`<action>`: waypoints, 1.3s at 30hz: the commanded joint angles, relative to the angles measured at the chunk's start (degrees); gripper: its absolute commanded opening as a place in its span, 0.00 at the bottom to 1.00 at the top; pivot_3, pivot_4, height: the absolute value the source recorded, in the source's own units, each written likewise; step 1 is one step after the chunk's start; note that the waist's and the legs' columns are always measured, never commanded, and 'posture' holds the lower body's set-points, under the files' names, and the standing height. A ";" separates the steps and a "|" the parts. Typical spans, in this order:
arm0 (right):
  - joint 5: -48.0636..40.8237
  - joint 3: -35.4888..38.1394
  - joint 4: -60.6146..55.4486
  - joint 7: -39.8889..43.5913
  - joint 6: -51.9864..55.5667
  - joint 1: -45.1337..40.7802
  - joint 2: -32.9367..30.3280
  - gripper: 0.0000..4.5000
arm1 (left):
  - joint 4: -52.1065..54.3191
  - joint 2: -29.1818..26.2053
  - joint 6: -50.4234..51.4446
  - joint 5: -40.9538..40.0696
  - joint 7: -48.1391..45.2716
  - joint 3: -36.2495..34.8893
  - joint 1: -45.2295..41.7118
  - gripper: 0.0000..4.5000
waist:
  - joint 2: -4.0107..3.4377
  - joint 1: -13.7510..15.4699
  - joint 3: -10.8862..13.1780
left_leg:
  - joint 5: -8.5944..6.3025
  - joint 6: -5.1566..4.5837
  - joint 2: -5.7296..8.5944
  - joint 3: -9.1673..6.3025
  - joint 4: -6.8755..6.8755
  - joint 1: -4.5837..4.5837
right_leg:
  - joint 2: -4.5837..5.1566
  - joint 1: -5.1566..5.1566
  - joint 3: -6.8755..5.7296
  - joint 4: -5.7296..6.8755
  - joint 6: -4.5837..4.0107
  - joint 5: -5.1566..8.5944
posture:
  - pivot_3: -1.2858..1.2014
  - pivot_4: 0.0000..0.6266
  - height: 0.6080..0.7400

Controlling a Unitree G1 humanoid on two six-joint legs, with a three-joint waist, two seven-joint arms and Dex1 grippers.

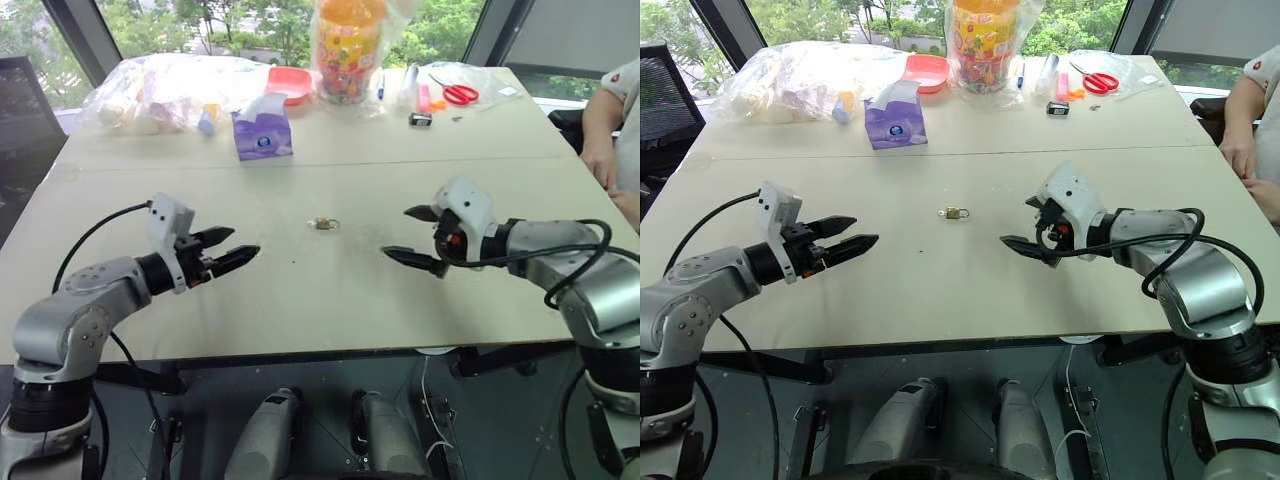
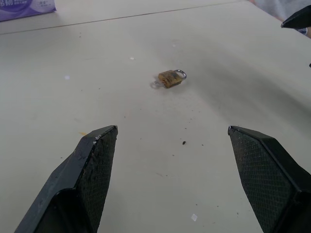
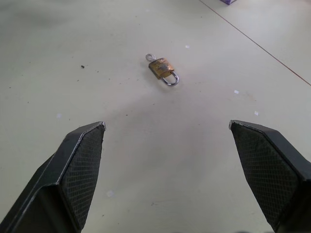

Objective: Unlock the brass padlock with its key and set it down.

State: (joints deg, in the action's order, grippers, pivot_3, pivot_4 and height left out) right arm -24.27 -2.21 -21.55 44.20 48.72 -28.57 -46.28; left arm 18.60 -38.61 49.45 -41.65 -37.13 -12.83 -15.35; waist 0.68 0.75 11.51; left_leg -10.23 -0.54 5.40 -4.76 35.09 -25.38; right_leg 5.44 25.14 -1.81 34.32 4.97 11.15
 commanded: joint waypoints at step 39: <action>22.40 -20.77 68.68 5.24 -30.82 -37.93 29.89 0.95 | -3.90 -13.98 -7.19 6.78 -19.51 5.05 -8.00 0.84 | -0.01 -1.92 -0.01 | 0.20 0.23 -0.24 0.13 -0.04 0.10 | -0.54 0.16 0.12 0.19 -0.06 -0.41 | 0.52 0.24 1.00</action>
State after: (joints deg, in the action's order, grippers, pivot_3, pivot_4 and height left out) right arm -3.45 -23.97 42.80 49.87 23.32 -63.66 -17.58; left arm 12.81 -52.37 42.44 -34.49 -57.32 -5.75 -23.88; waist 0.66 -1.18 11.51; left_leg -10.00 -0.28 5.16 -4.64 35.02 -25.29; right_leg 4.90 25.34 -1.67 34.53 4.91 10.74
